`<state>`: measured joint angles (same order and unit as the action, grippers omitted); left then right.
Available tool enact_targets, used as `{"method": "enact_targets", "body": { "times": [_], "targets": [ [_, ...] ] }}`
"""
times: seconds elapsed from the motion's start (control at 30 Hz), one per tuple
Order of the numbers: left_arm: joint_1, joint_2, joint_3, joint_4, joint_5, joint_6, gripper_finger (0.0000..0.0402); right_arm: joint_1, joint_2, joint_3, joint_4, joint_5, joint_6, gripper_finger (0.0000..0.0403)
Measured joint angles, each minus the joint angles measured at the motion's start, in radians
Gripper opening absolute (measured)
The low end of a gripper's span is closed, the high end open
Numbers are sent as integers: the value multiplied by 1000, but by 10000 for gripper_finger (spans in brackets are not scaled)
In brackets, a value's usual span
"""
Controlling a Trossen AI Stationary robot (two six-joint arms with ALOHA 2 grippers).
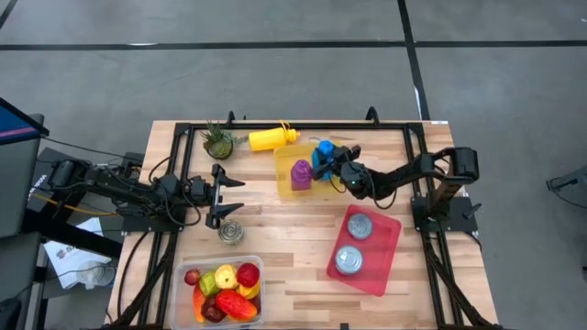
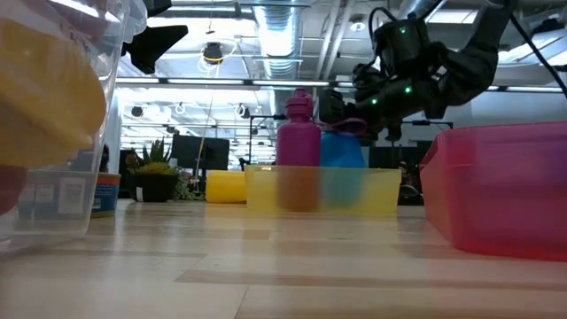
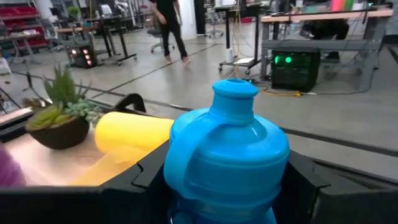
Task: Pick & Place Food Item
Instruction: Adjust the blue tumbler in the yellow bin
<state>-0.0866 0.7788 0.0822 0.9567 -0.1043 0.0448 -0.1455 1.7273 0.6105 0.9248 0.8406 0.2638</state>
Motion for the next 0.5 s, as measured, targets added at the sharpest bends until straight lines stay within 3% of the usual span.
{"method": "enact_targets", "body": {
  "times": [0.43, 0.5],
  "targets": [
    [1, 0, 0, -15, -2, 0, 280, 28, 25, 5, 12, 34, 8, 192],
    [1, 0, 0, -15, -2, 0, 280, 29, 25, 5, 11, 35, 2, 209]
  ]
}}
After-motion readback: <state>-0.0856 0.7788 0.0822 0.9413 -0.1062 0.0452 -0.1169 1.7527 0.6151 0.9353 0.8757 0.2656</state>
